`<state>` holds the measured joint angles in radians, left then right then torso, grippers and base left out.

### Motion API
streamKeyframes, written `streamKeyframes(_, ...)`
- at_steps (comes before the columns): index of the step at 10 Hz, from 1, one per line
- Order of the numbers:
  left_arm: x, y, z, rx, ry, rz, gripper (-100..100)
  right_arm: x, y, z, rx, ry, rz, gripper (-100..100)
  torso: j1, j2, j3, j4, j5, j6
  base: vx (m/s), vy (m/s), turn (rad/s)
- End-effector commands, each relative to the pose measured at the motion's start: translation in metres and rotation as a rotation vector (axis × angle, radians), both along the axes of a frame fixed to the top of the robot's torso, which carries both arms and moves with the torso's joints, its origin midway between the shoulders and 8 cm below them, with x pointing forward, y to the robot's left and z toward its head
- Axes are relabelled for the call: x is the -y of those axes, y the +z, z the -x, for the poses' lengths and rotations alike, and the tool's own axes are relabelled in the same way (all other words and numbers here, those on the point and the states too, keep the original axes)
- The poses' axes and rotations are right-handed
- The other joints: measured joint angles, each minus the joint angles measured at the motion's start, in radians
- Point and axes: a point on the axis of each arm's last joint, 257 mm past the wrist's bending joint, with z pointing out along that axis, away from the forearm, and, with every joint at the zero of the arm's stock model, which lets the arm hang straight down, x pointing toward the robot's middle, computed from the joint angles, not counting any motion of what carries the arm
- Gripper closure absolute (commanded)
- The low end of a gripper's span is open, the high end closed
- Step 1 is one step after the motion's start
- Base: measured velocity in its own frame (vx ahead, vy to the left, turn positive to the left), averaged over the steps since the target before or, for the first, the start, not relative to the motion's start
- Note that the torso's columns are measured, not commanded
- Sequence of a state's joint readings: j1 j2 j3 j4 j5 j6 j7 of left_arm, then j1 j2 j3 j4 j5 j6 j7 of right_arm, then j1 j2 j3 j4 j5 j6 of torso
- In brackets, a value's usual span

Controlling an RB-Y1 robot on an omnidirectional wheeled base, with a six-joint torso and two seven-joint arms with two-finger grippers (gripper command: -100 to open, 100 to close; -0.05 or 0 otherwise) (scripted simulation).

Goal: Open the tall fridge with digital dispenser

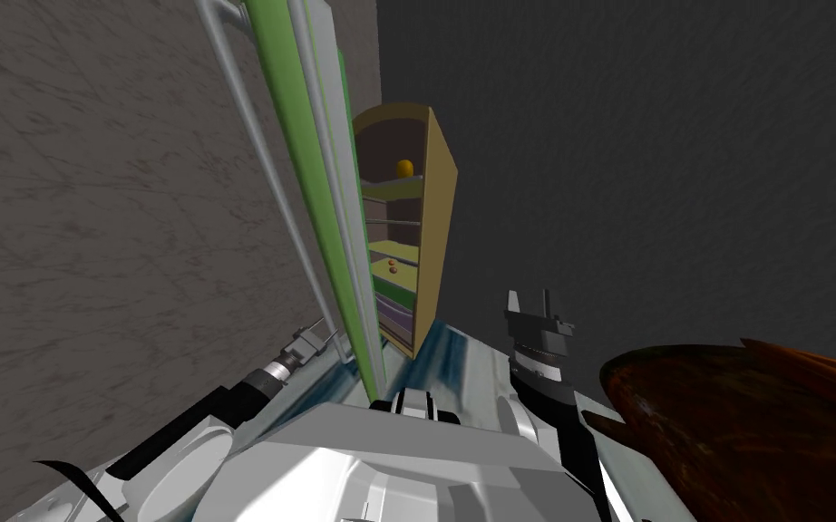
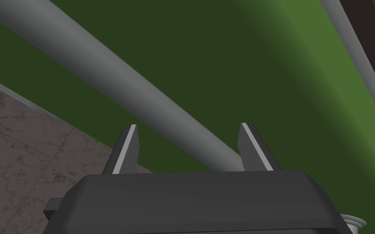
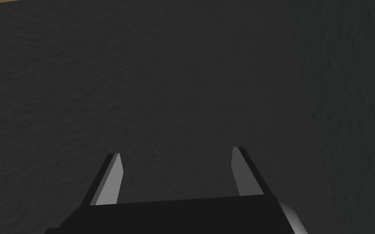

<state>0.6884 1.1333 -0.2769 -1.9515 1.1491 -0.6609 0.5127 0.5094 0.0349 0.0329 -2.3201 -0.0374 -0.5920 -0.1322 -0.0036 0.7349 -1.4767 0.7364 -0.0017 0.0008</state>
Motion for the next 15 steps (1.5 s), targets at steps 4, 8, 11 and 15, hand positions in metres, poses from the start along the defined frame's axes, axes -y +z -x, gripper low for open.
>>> streamKeyframes(4, 0.014, -0.001, 0.003, -0.003, -0.040, -0.003, 100, 0.000, 0.000, 0.000, 0.000, 0.000, 0.000, 0, 0.003, 0.004, 0.002, 0.001, 0.002, 0.000, -0.110, 0.187, -0.107)
streamKeyframes(8, 0.028, -0.001, 0.007, -0.006, -0.079, -0.009, 100, 0.000, 0.000, 0.000, 0.000, 0.000, 0.000, 0, -0.007, 0.008, 0.005, 0.000, 0.001, -0.003, -0.089, 0.137, -0.074)
streamKeyframes(11, 0.028, -0.001, 0.007, -0.006, -0.079, -0.009, 100, 0.000, 0.000, 0.000, 0.000, 0.000, 0.000, 0, -0.010, 0.012, 0.007, 0.001, 0.002, -0.002, -0.062, 0.105, -0.016)
streamKeyframes(15, 0.028, -0.001, 0.007, -0.006, -0.079, -0.009, 100, 0.000, 0.000, 0.000, 0.000, 0.000, 0.000, 0, -0.009, 0.013, 0.007, 0.001, 0.001, -0.001, 0.009, -0.016, 0.004)
